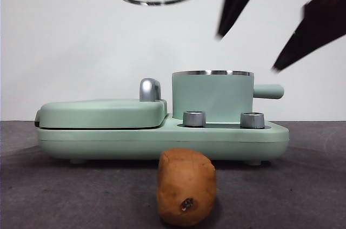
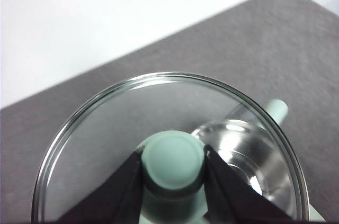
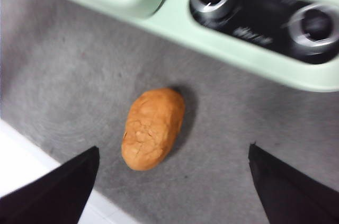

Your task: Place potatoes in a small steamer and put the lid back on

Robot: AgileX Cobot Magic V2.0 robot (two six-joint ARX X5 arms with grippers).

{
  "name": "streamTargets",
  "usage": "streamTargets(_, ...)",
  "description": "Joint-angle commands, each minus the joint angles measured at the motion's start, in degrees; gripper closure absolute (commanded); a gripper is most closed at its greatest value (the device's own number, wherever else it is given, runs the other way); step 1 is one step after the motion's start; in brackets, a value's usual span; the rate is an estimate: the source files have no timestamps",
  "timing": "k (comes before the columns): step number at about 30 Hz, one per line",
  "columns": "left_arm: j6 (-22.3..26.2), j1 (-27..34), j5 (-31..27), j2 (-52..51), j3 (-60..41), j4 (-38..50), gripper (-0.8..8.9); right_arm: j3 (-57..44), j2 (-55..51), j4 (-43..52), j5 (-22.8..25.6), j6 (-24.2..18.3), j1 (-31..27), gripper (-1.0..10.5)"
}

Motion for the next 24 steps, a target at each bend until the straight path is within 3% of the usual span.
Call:
streamTargets(1,0.09,0.7,0.0,-0.57,1.7,0.24,7.96,1.07,5.25,2.71,0.33,2.89,2.8,4.9)
streamTargets(8,0.07,2.78,0.02,-0.94,1.7,-2.95,7.96,1.09,16.37,5.6,-0.02,4.87,5.79,4.4)
streamTargets(14,0.07,3.02,0.04,-0.96,1.7,-2.95,7.96,1.09,22.25,10.73,-3.1,5.97,7.58,4.4)
streamTargets(24,0.07,3.02,0.07,-0.96,1.7,-3.5,7.96,1.09,27.45,11.5,-1.25,7.89,9.49,4.4)
